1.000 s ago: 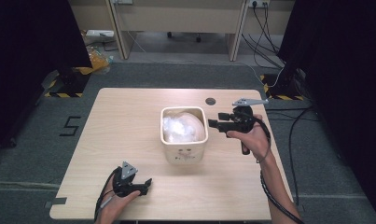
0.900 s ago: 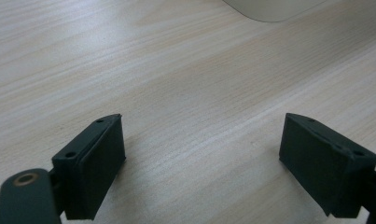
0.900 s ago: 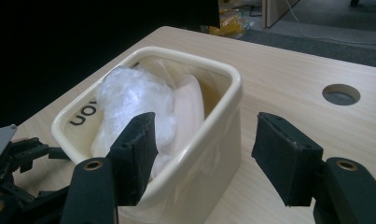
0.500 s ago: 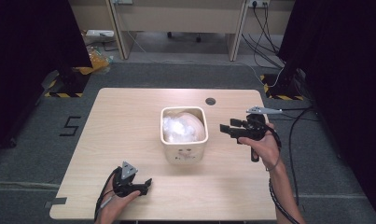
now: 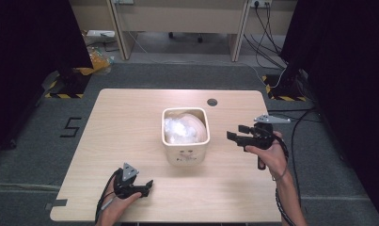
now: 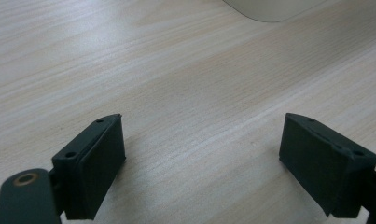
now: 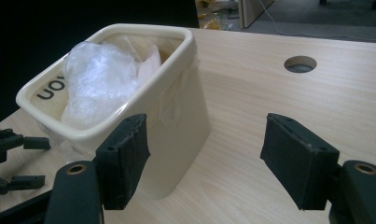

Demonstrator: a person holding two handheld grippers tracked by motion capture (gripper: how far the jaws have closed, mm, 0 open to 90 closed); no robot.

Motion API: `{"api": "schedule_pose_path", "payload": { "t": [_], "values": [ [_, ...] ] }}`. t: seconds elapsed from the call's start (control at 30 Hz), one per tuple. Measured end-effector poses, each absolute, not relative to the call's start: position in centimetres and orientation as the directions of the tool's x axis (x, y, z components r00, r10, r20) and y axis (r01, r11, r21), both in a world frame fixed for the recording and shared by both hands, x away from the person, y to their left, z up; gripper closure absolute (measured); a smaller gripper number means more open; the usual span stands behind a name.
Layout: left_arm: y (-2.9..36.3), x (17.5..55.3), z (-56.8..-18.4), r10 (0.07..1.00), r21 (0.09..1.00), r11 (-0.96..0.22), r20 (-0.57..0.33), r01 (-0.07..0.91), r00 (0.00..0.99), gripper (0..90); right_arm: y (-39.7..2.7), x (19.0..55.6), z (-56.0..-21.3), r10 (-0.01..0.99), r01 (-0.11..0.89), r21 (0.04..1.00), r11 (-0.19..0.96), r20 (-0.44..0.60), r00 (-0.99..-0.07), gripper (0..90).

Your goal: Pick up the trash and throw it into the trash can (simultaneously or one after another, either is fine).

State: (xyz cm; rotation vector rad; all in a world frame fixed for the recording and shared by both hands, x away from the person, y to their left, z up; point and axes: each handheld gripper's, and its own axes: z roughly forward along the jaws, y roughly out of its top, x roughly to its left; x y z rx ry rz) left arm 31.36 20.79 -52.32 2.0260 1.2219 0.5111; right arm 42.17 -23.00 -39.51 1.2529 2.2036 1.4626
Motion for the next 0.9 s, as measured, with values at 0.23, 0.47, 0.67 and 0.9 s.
{"api": "schedule_pose_path", "payload": {
  "t": [0.23,0.47,0.67,0.9],
  "values": [
    [20.8,31.4,-52.3,0.879,0.739,-0.305,-0.024,0.6,0.476,13.1,-23.3,41.6,-40.2,0.745,0.533,0.837,0.127,0.274,-0.608,29.2],
    [20.8,31.4,-52.3,0.879,0.739,-0.305,-0.024,0.6,0.476,13.2,-23.0,40.8,-40.9,0.743,0.522,0.845,0.116,0.275,-0.61,26.4],
    [20.8,31.4,-52.3,0.879,0.739,-0.305,-0.024,0.6,0.476,13.1,-22.6,40.3,-41.4,0.74,0.51,0.852,0.118,0.267,-0.617,26.1],
    [20.8,31.4,-52.3,0.879,0.739,-0.305,-0.024,0.601,0.476,13.1,-22.3,40.0,-42.6,0.734,0.526,0.839,0.137,0.27,-0.623,26.1]
  ]
}}
